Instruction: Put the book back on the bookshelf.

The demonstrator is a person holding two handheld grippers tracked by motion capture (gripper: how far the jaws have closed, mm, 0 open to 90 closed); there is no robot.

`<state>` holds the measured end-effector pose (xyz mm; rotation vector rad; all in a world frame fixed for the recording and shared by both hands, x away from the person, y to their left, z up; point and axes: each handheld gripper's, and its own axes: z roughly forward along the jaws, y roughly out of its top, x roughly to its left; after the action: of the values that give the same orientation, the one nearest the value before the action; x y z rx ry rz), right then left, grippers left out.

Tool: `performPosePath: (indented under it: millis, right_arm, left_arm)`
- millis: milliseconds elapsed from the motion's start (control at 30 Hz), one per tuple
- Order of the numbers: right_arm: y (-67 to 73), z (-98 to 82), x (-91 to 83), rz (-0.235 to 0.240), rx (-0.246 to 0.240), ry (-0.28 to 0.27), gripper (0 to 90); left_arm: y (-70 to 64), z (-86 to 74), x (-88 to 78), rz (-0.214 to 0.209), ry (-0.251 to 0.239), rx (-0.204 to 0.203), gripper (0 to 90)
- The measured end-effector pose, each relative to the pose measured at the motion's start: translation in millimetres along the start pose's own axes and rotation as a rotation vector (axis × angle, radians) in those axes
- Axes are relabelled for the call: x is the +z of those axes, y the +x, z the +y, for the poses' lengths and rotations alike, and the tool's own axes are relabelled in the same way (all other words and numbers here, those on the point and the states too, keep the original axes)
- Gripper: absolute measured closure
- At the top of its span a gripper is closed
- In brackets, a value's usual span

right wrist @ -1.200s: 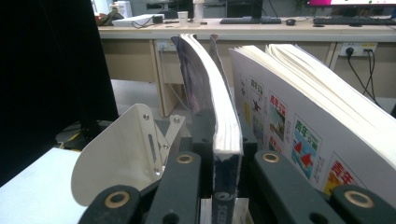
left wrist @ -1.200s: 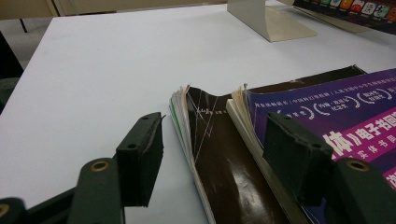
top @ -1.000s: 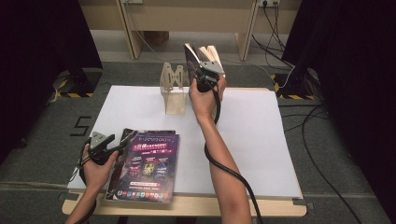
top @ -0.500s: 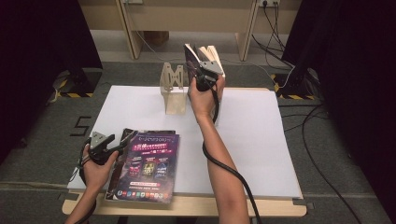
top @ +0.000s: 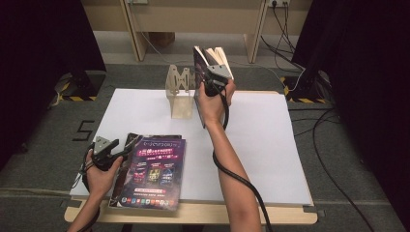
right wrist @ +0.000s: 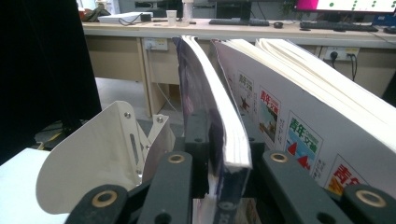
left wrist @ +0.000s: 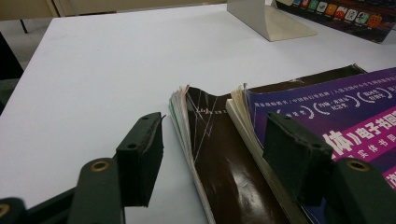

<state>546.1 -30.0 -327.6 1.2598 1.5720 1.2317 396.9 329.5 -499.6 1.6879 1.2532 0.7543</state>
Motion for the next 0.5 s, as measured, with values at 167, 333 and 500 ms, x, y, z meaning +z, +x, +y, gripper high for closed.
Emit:
performPosePath:
  millis: [167,333,500]
  right_arm:
    - [0.1,-0.1,-5.1,0.003,0.003,0.005,77.8]
    - [0.5,-1.2,-10.4,0.015,0.017,0.004,77.2]
    - [-0.8,-2.1,-15.5,0.026,0.027,0.004,76.4]
  left_arm:
    - [0.1,-0.1,-0.2,0.000,-0.003,-0.001,37.3]
    - [-0.3,-0.2,0.0,0.000,-0.004,0.003,37.3]
    - [-0.5,-0.1,0.1,0.000,-0.004,0.004,37.3]
